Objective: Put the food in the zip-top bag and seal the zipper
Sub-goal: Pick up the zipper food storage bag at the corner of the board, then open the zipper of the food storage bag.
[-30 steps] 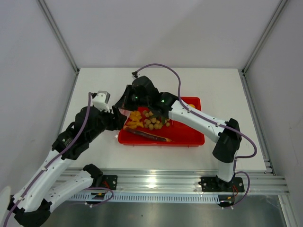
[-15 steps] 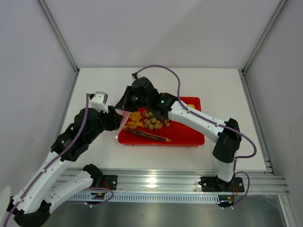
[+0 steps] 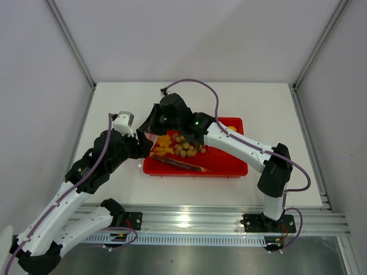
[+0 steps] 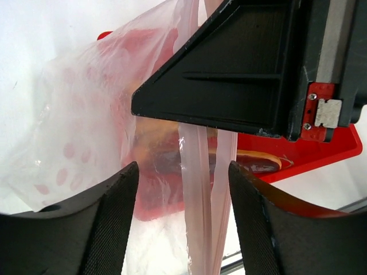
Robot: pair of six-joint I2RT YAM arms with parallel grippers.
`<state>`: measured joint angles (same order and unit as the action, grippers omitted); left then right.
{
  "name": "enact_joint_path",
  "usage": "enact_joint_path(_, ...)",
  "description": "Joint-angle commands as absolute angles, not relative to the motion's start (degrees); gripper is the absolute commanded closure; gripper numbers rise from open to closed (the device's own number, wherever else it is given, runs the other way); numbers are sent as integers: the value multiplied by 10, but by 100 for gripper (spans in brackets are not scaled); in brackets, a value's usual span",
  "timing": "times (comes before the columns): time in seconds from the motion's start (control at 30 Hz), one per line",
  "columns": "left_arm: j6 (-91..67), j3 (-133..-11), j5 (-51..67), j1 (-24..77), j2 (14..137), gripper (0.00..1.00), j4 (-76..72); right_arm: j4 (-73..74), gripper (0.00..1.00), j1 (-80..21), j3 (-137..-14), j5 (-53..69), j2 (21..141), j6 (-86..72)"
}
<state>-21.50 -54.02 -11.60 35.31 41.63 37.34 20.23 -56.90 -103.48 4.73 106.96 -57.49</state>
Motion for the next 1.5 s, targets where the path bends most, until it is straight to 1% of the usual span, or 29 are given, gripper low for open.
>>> enact_joint_path(0.0, -220, -534, -111, 361, 421, 33, 354, 183, 100, -571, -1045, 32, 1052, -590)
enact_joint_path(0.07, -223, -533, -119, 366, 425, 35, 356, 183, 100, -572, -1046, 29, 1051, -590)
enact_joint_path(0.1, -223, -531, -121, 366, 427, 39, 357, 183, 100, -573, -1045, 29, 1052, -591)
enact_joint_path(0.17, -226, -530, -131, 367, 432, 42, 359, 183, 100, -573, -1042, 28, 1052, -595)
enact_joint_path(0.2, -228, -529, -134, 367, 434, 46, 360, 184, 100, -575, -1042, 27, 1052, -596)
enact_joint_path(0.37, -230, -524, -142, 367, 433, 60, 356, 190, 100, -577, -1042, 18, 1050, -592)
enact_joint_path(0.4, -230, -524, -139, 367, 432, 65, 354, 192, 100, -577, -1042, 18, 1049, -591)
enact_joint_path(0.43, -230, -525, -138, 367, 431, 69, 353, 194, 99, -577, -1043, 18, 1049, -590)
enact_joint_path(0.47, -230, -526, -137, 368, 431, 77, 353, 197, 97, -577, -1042, 18, 1049, -585)
enact_joint_path(0.5, -230, -527, -136, 368, 430, 80, 354, 198, 95, -577, -1043, 18, 1049, -583)
enact_joint_path(0.53, -229, -527, -134, 367, 431, 83, 355, 199, 88, -577, -1042, 18, 1049, -580)
enact_joint_path(0.6, -229, -532, -134, 367, 432, 91, 358, 204, 79, -577, -1041, 15, 1048, -570)
enact_joint_path(0.63, -228, -534, -133, 368, 433, 93, 359, 205, 73, -577, -1039, 14, 1045, -567)
enact_joint_path(0.7, -231, -543, -133, 367, 436, 99, 364, 211, 68, -577, -1036, 9, 1041, -552)
enact_joint_path(0.73, -232, -541, -132, 368, 439, 99, 365, 214, 62, -577, -1035, 7, 1040, -545)
enact_joint_path(0.77, -233, -542, -132, 367, 439, 99, 366, 224, 59, -577, -1036, 5, 1035, -538)
enact_joint_path(0.8, -234, -545, -132, 368, 439, 99, 367, 230, 51, -576, -1037, 0, 1031, -520)
enact_joint_path(0.83, -234, -547, -131, 368, 440, 99, 368, 237, 46, -575, -1036, 0, 1027, -512)
enact_joint_path(0.9, -236, -553, -132, 367, 442, 99, 373, 265, 40, -574, -1034, -27, 1009, -495)
enact_joint_path(1.0, -236, -562, -136, 368, 447, 99, 379, 303, 40, -574, -1029, -39, 972, -447)
enact_joint_path(1.17, -236, -567, -141, 367, 450, 99, 379, 308, 45, -577, -971, -62, 893, -417)
enact_joint_path(1.2, -237, -567, -140, 367, 452, 100, 377, 309, 47, -576, -960, -68, 872, -420)
enact_joint_path(1.33, -238, -570, -135, 367, 457, 99, 374, 319, 48, -563, -921, -63, 856, -433)
enact_joint_path(1.47, -242, -572, -127, 367, 459, 99, 369, 300, 48, -563, -916, -48, 876, -435)
